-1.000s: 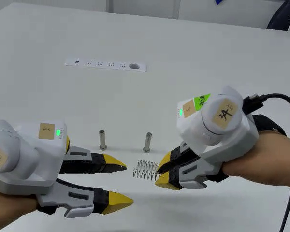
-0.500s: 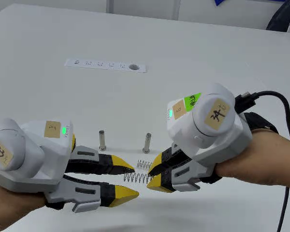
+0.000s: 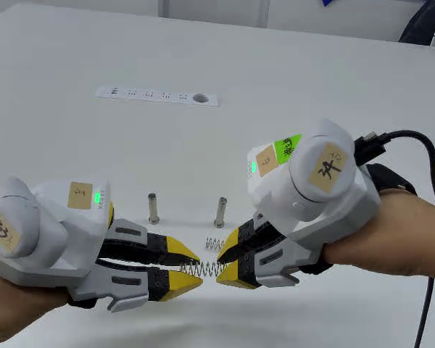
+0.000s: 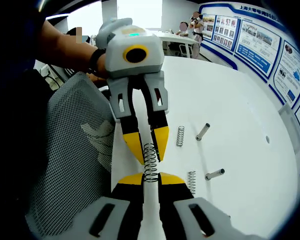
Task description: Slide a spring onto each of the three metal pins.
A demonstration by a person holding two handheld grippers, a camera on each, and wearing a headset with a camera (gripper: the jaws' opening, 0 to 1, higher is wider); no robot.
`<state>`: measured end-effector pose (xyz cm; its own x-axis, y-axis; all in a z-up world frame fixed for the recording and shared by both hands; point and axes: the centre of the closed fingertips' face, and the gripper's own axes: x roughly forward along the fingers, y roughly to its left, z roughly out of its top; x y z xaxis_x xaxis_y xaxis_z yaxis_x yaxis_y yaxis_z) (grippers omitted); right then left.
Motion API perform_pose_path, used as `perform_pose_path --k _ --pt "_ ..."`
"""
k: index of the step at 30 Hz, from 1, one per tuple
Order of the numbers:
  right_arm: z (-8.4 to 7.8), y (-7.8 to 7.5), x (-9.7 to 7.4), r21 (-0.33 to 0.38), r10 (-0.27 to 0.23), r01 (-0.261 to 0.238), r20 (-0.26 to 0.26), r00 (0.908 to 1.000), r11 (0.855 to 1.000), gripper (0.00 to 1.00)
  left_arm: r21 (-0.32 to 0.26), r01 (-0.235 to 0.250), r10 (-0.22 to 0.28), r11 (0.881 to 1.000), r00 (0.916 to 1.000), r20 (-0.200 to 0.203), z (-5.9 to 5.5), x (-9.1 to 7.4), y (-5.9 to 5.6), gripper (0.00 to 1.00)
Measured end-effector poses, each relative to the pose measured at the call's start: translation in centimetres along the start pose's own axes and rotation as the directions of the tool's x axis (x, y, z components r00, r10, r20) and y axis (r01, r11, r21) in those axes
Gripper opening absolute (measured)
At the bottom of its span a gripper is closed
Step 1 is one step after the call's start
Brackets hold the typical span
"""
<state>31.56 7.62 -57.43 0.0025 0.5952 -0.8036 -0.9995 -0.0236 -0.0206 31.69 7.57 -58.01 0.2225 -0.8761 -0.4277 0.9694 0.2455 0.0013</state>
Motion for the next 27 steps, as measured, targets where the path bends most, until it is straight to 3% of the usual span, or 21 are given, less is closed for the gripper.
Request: perform_pose_path --k 18,27 --pt "4.1 0.6 -1.6 -0.051 -0.025 0.029 0.080 0.9965 0.998 0.11 0.021 0.019 -0.019 1.000 0.9998 0.010 0.4 0.4 -0.5 0.11" --pt "3.5 0.4 -1.1 -0.033 -0.021 0.023 0.036 0.9991 0.999 0.18 0.027 0.017 -0.017 1.000 0.9996 0.021 0.6 0.5 -0.4 0.11"
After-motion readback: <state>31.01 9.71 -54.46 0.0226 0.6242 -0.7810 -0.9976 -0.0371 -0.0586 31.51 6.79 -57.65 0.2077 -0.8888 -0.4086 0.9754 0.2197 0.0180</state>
